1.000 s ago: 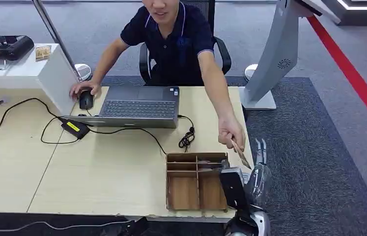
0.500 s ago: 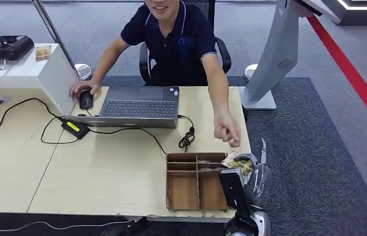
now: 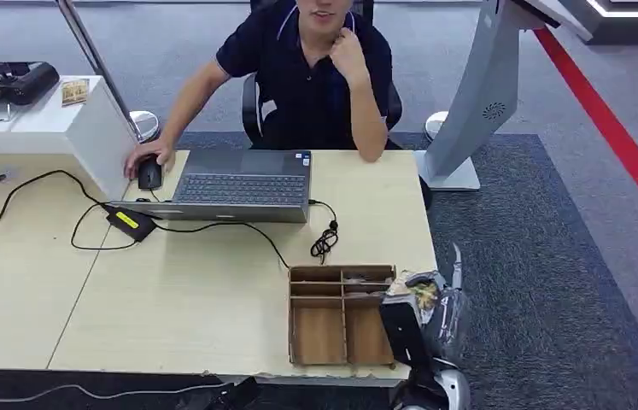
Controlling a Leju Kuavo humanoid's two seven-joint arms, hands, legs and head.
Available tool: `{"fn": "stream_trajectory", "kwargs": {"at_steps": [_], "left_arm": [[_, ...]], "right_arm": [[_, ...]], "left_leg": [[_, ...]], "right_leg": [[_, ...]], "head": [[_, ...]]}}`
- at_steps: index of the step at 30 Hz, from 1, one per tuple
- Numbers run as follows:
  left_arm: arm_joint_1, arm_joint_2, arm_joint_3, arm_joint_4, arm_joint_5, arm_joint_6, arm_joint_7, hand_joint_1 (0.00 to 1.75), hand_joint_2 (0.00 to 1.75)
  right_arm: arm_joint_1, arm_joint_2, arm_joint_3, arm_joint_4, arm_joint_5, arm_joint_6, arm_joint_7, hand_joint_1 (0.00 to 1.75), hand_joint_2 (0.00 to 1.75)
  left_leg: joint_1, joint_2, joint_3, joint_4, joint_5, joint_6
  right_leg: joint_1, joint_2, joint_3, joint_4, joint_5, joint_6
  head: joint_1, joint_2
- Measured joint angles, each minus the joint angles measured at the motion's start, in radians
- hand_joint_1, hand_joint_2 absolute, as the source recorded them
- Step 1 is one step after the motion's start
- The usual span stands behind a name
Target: Pass the card to the sensor for recognition and then transmit it.
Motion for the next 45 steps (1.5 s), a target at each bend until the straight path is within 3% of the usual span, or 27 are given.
{"fn": "stream_trajectory", "kwargs": {"at_steps": [12,23,45], "left_arm": [[-0.002,0.0,0.0,0.0,-0.006,-0.005,-0.004,0.0,0.0],[-0.003,0.0,0.0,0.0,-0.01,-0.005,-0.004,0.0,0.0],[-0.004,0.0,0.0,0.0,-0.017,-0.011,-0.017,0.0,0.0]], "right_arm": [[-0.016,0.021,-0.132,0.202,0.053,0.0,-0.091,1.75,1.75],[-0.043,0.051,-0.246,0.343,0.098,-0.001,-0.108,1.75,1.75],[-0.052,0.082,-0.314,0.427,0.13,-0.001,-0.121,1.75,1.75]], "left_leg": [[0.0,0.0,-0.001,0.0,0.0,0.0],[0.0,0.0,0.0,0.0,0.0,0.0],[0.0,0.0,-0.001,0.0,0.0,0.0]], "right_leg": [[0.0,0.0,-0.001,0.0,0.0,0.0],[0.0,0.0,0.0,0.0,0.0,0.0],[0.0,0.0,-0.001,0.0,0.0,0.0]], "head": [[0.0,0.0],[0.0,0.0],[0.0,0.0]]}}
